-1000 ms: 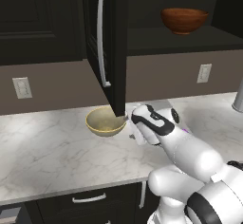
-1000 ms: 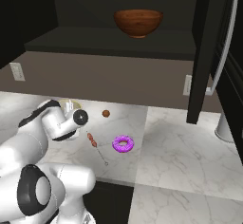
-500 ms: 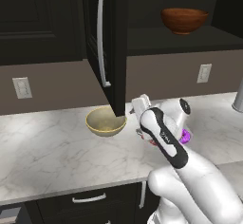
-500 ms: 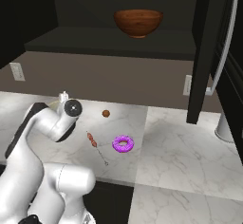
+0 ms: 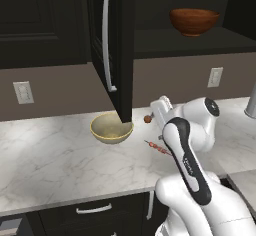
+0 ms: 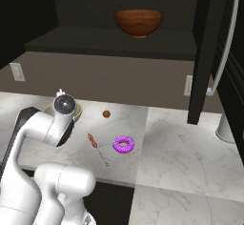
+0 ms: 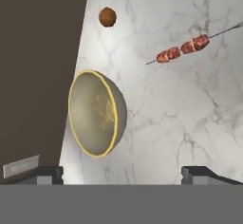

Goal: Pick both bowls and place them on the counter. Then place the kebab skewer in one bowl and place the donut in the other bowl.

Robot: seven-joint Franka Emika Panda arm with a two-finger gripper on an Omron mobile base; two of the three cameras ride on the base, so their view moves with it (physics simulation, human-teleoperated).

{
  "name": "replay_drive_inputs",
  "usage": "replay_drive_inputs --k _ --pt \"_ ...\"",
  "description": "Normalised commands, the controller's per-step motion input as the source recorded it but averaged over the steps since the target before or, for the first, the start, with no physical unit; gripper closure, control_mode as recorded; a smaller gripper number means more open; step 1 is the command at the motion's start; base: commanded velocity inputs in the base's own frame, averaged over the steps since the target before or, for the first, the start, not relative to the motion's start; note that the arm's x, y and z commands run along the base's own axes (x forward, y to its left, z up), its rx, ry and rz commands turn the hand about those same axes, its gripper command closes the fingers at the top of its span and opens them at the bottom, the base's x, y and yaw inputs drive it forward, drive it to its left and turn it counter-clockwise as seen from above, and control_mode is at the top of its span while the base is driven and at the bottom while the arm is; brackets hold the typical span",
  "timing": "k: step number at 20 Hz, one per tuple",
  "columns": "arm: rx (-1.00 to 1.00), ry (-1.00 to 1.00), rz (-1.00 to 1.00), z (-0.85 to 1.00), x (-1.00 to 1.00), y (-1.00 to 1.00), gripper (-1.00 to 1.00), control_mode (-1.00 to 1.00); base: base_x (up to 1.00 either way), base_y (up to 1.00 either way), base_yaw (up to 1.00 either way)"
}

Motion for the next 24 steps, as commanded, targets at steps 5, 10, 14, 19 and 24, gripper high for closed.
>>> replay_drive_inputs --k 5,10,14,19,24 --pt "-0.06 0.0 -0.06 0.49 -0.42 -0.28 -1.0 -1.0 0.0 0.0 0.0" --pt "-0.04 -0.02 -0.04 0.52 -0.41 -0.29 -1.0 -1.0 0.0 0.0 0.0" --pt "-0.04 -0.07 -0.06 0.47 -0.46 -0.28 -1.0 -1.0 0.0 0.0 0.0" --pt "-0.01 -0.05 -0.1 0.5 -0.42 -0.27 -1.0 -1.0 0.0 0.0 0.0" --pt "0.0 -0.02 -0.12 0.53 -0.35 -0.26 -1.0 -1.0 0.0 0.0 0.0"
